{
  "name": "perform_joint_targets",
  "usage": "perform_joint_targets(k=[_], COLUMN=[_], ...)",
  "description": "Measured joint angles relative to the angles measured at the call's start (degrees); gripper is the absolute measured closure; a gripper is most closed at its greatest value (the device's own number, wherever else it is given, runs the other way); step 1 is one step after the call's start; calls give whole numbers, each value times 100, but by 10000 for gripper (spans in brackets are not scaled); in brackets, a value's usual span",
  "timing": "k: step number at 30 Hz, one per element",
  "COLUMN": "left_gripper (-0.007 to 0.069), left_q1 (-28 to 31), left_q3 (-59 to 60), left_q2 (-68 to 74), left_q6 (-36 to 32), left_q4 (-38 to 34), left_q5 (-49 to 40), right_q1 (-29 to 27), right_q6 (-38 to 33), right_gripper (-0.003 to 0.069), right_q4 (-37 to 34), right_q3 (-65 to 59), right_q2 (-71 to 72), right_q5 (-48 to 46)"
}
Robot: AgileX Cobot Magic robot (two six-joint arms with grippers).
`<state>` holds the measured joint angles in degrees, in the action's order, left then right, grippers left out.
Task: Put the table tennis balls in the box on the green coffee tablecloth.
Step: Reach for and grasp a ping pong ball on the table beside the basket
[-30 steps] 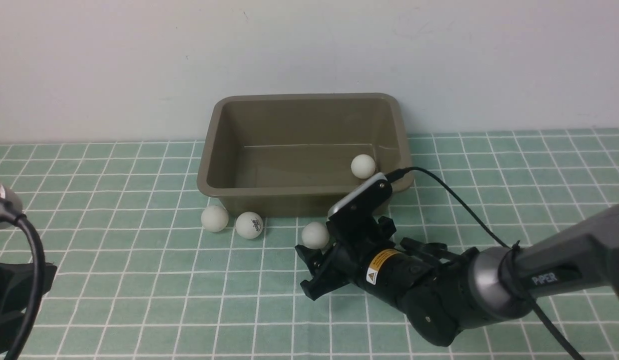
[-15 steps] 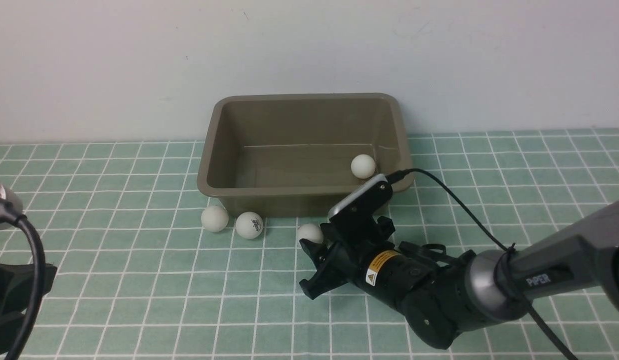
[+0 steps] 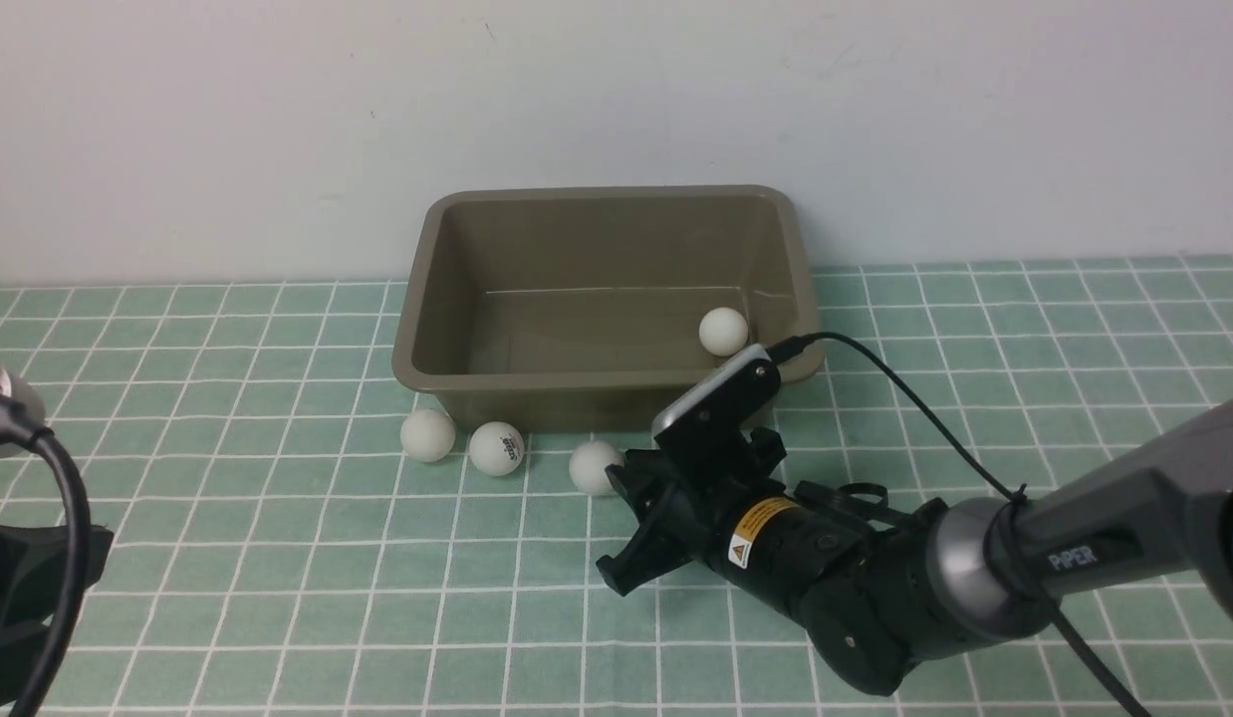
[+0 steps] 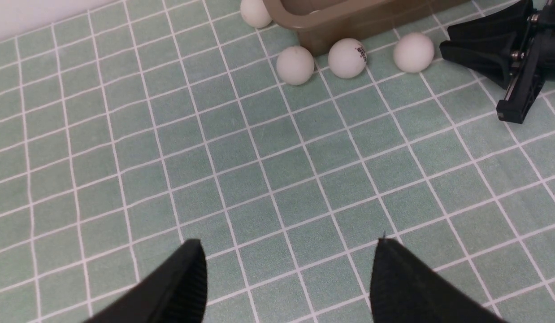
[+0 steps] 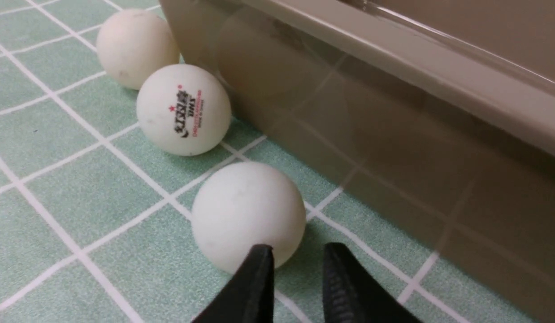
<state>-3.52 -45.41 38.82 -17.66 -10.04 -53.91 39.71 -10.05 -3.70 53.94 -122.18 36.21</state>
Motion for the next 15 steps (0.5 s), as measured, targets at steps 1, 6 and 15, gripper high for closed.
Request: perform_joint_targets(k=[1, 6, 15], left_gripper=[185, 185, 185], left_q1=[0, 0, 0], left_q3=[0, 0, 0], left_q2=[0, 0, 0], left_q6=[0, 0, -6], left_q4=[6, 13, 17], left_q5=[0, 0, 0], right_q1=[0, 0, 0], right_q6=[0, 0, 0], right_gripper=[499, 406, 277], right_q4=[61, 298, 370], right_q3=[0, 0, -108], right_q2=[0, 0, 387], right_q5=[0, -25, -796])
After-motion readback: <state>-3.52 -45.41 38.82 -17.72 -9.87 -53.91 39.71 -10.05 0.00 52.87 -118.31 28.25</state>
